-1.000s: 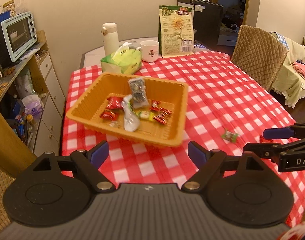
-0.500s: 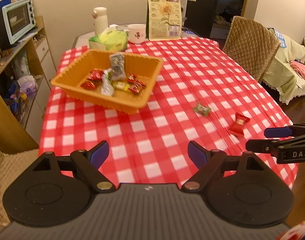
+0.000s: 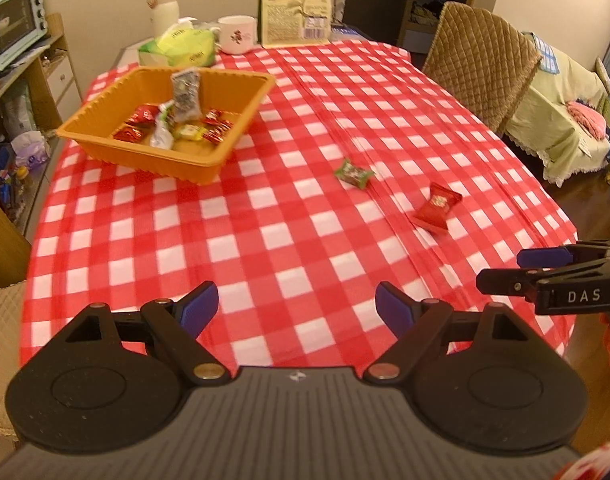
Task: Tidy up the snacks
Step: 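Withdraw both tools from the tray toward the green candy and red packet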
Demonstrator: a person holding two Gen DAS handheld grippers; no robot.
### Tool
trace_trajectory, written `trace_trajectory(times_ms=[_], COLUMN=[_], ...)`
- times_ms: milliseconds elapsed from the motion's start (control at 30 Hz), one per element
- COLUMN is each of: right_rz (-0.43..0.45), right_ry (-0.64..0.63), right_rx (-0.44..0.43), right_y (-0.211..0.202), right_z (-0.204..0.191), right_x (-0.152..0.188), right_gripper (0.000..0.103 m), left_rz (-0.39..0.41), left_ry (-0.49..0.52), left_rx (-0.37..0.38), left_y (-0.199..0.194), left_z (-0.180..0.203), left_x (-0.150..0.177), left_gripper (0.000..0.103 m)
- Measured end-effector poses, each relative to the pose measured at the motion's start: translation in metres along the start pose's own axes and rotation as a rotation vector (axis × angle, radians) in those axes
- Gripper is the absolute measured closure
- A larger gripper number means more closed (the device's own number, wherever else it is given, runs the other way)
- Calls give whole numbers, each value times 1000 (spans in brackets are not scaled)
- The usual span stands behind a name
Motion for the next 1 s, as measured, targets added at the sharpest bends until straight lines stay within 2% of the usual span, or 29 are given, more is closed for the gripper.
trace_trajectory(times_ms=[400, 1000], right_rz=[-6, 22], right_ry=[75, 106], right_rx=[47, 73], right_y=[0, 27], right_z=[29, 43], right_x=[2, -24], right_gripper=[24, 25], left_rz=[-25, -50], left_ry=[80, 152], left_rx=[47, 75], left_y=[24, 68], left_z=[35, 48], left_x=[-6, -37], left_gripper=[19, 19])
Point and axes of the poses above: each gripper's, at about its wrist camera, not at the fingertips, and y roughly the way its jaws point, z to its right, x to its underside, the point moved 6 cm from there along y, roughly the way its jaws point, and after that the axes turned 11 degrees about -x, right-handed, at the moved point
